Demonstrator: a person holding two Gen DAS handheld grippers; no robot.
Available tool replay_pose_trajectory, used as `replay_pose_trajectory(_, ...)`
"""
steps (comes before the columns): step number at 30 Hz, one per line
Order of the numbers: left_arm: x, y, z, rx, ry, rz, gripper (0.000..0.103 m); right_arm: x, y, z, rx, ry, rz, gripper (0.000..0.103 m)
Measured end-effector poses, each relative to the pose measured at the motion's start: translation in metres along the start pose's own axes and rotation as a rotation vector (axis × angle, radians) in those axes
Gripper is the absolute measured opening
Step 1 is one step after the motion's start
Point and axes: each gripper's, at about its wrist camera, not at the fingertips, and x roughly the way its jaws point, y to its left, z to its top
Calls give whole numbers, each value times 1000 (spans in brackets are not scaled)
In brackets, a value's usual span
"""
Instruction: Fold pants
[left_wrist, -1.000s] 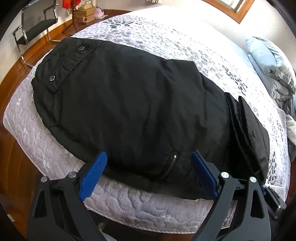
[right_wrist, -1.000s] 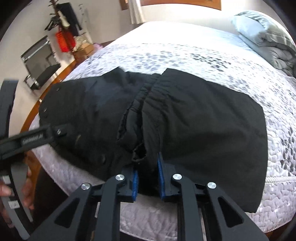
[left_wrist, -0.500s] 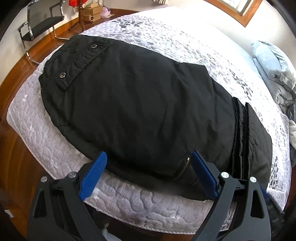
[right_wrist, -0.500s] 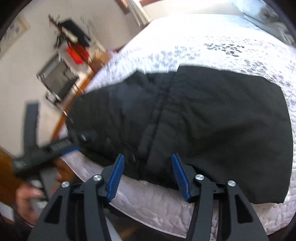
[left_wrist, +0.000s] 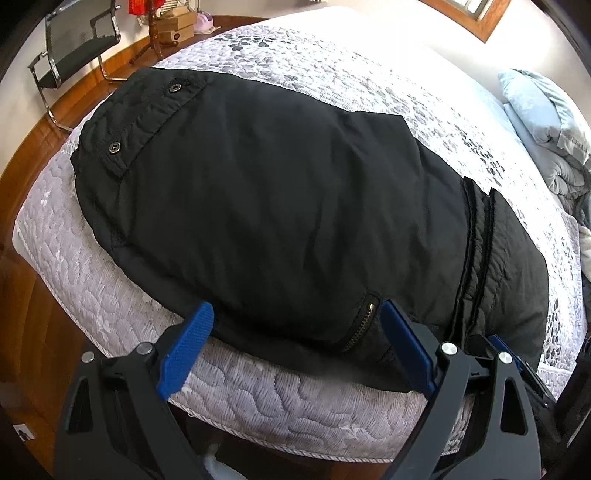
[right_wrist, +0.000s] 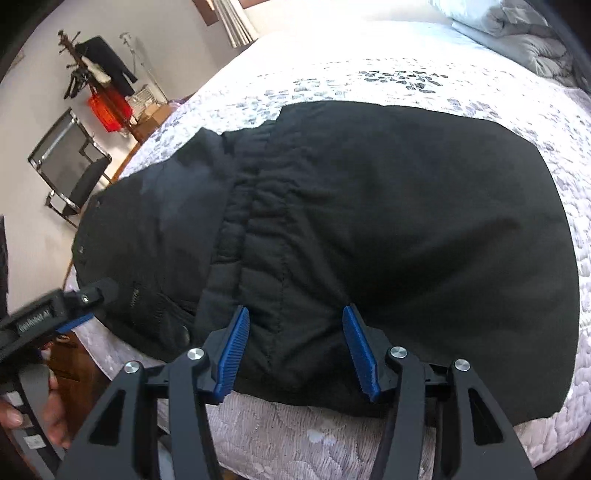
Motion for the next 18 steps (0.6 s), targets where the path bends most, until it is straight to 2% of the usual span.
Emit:
replay_pose_trajectory(5, -7, 16, 9, -31, -34, 15, 92, -25, -9, 5, 63, -64, 90, 54)
replay_pose_trajectory(12, -11, 79, 39, -211, -107, 114, 92, -36, -5, 10, 55, -76, 89, 59)
replay_pose_trajectory(14, -10, 101, 47, -286, -126, 108, 92, -31, 0, 10, 40, -65, 87, 59)
replay_pose_trajectory(18, 2, 127, 63, -370, -117, 68, 91, -23, 6, 8, 22, -37, 77, 59)
